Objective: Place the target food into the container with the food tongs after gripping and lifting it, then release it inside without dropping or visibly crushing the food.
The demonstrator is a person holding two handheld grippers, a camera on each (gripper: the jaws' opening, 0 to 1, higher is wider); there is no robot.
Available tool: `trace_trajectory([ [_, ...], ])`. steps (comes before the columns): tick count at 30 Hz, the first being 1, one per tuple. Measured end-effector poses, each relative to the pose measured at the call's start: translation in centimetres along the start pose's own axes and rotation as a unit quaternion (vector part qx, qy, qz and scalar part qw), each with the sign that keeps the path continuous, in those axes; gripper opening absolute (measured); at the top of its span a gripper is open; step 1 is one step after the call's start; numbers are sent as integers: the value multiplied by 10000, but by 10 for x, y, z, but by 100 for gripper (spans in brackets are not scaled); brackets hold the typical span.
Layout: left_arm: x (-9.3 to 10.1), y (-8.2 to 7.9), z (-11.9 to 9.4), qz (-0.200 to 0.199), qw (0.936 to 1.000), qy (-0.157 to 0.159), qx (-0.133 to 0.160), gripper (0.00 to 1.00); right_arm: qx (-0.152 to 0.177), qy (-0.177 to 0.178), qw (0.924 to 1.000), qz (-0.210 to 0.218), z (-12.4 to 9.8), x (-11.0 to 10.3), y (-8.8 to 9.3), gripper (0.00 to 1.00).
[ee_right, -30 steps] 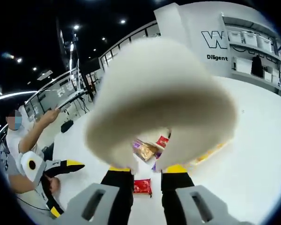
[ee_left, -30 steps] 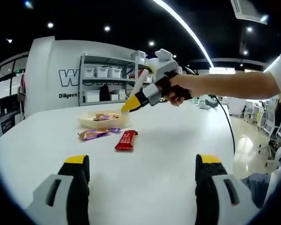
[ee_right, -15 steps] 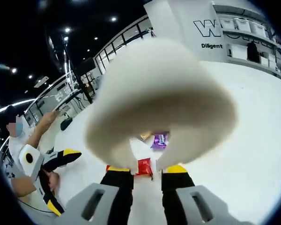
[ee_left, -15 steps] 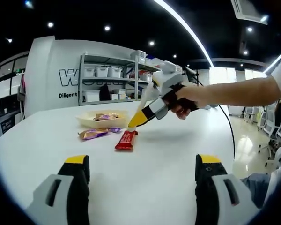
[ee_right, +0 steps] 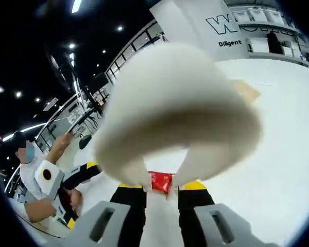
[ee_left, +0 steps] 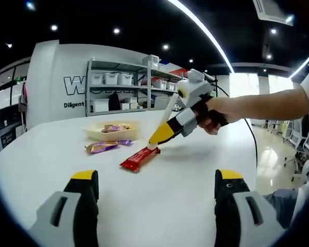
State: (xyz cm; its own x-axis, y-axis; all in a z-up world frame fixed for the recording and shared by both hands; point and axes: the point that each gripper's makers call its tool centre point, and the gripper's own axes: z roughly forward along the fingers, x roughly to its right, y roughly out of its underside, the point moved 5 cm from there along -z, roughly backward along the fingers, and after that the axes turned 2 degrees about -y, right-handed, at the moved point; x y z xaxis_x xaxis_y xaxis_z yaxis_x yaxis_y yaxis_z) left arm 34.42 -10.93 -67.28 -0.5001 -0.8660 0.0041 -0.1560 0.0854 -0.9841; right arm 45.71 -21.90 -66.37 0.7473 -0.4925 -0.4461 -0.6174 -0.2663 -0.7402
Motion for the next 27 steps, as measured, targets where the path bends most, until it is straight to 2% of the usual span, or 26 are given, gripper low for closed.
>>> trace_trajectory([
  [3, 1, 0, 0, 22, 10000, 4, -10, 92, 78, 41, 9995, -301, -3, -7, -4, 17],
  [5, 1, 1, 0, 40, 10000, -3, -20, 92, 103, -11, 9978, -661, -4, -11, -10, 17],
  [7, 0, 1, 0, 37, 10000, -5, -26, 92, 29, -34, 9973, -736, -2, -16, -11, 17],
  [9, 0, 1, 0, 39, 10000, -21, -26, 92, -38, -225, 9914, -1290, 3, -21, -15, 18],
  [10, 0, 1, -1, 38, 10000, -32, -31, 92, -108, -339, 9850, -1689, 5, -25, -13, 19],
  [11, 0, 1, -1, 41, 10000, -38, -32, 92, -117, -406, 9807, -1911, 6, -28, -13, 19],
  [13, 0, 1, -1, 54, 10000, -47, -38, 92, -230, -328, 9800, -1949, 11, -27, -12, 19],
  [14, 0, 1, -1, 55, 10000, -46, -43, 92, -301, -289, 9759, -2144, 12, -24, -13, 20],
  [15, 0, 1, -1, 58, 10000, -50, -48, 92, -315, -283, 9675, -2492, 14, -22, -15, 20],
  [16, -1, 1, -1, 62, 10000, -56, -50, 92, -348, -317, 9625, -2672, 15, -22, -15, 20],
  [17, -1, 1, -1, 62, 10000, -57, -52, 92, -494, -437, 9597, -2733, 16, -22, -12, 20],
  [19, -1, 1, 0, 53, 10000, -65, -43, 92, -511, -454, 9585, -2768, 16, -20, -13, 20],
  [22, -2, 1, 0, 42, 9999, -83, -38, 92, -644, -534, 9486, -3053, 16, -18, -14, 21],
  [24, -2, 1, 0, 43, 9999, -86, -33, 92, -682, -588, 9392, -3313, 17, -22, -14, 21],
  [26, -2, 1, 0, 56, 9999, -89, -38, 92, -753, -666, 9389, -3291, 19, -26, -14, 21],
  [27, -2, 1, 0, 54, 9999, -89, -38, 92, -820, -696, 9359, -3356, 21, -27, -14, 21],
])
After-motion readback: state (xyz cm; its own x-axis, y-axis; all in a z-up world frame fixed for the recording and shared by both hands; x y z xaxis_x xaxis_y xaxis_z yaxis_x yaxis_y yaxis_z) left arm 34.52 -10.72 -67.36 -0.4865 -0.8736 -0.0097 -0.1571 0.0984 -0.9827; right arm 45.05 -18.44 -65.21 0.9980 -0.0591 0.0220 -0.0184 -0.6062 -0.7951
